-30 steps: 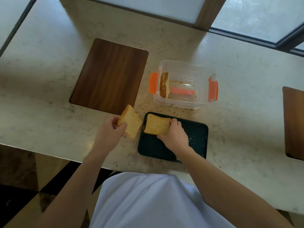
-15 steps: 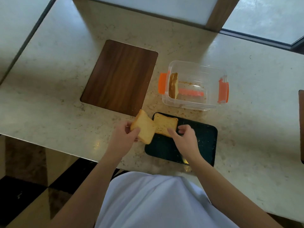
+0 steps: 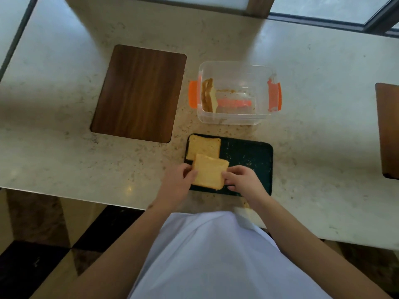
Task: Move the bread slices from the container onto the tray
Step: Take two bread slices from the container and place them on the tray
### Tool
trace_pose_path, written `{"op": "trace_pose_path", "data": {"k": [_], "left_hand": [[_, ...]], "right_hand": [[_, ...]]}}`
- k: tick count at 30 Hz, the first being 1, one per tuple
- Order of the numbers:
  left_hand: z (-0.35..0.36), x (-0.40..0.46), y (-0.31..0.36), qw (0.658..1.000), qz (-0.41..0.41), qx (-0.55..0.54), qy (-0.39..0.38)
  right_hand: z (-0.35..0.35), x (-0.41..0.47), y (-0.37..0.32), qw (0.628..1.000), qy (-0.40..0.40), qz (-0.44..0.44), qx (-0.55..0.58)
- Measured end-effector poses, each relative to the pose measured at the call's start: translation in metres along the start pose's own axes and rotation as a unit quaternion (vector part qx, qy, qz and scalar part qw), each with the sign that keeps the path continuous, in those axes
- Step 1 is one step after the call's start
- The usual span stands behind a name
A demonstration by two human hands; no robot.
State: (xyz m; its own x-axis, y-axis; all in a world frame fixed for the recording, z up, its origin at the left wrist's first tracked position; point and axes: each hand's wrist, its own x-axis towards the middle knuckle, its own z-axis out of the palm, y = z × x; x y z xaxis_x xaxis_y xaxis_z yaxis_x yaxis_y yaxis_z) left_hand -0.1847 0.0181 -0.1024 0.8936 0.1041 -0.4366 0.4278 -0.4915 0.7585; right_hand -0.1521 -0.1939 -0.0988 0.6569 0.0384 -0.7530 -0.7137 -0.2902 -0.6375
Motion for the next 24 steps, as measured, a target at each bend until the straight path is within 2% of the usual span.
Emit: {"op": "trace_pose_path", "data": {"k": [9, 24], "left_hand": [[0.004, 0.007, -0.016, 0.988, -0.014, 0.15, 0.041], [0.005, 0.012, -0.017, 0.979, 0.0, 0.194, 0.06]], "right_hand": [[0.018, 0.011, 0.008, 0.996, -0.003, -0.021, -0.088], [0.022, 0.008, 0.008, 0.991, -0.018, -0.017, -0.133]]}}
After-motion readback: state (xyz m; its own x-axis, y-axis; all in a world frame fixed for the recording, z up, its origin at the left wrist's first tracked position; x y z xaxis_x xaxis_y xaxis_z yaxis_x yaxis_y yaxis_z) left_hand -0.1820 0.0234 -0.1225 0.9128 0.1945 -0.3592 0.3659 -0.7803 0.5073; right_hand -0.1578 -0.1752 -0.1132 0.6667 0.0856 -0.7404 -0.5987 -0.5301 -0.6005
